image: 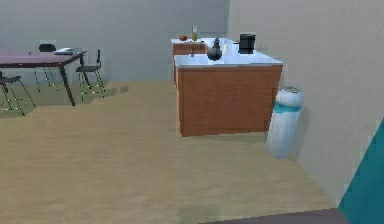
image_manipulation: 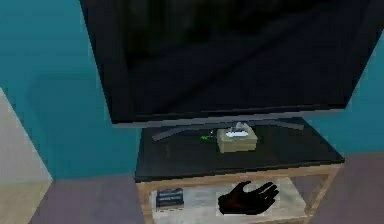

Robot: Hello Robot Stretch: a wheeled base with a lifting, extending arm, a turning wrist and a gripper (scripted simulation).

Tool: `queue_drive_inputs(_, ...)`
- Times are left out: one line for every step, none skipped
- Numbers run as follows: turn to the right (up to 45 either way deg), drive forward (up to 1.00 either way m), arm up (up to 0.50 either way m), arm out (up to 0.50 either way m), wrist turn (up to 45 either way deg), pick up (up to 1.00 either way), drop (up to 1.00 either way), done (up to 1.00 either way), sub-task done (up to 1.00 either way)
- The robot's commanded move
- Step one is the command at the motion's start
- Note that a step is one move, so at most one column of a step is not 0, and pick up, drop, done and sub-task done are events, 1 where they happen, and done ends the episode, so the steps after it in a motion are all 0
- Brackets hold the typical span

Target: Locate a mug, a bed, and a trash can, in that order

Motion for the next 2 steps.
queue_drive_inputs(0.0,0.35,0.00,0.00,0.0,0.00,0.00,0.00,0.00)
queue_drive_inputs(42.0,0.00,0.00,0.00,0.0,0.00,0.00,0.00,0.00)
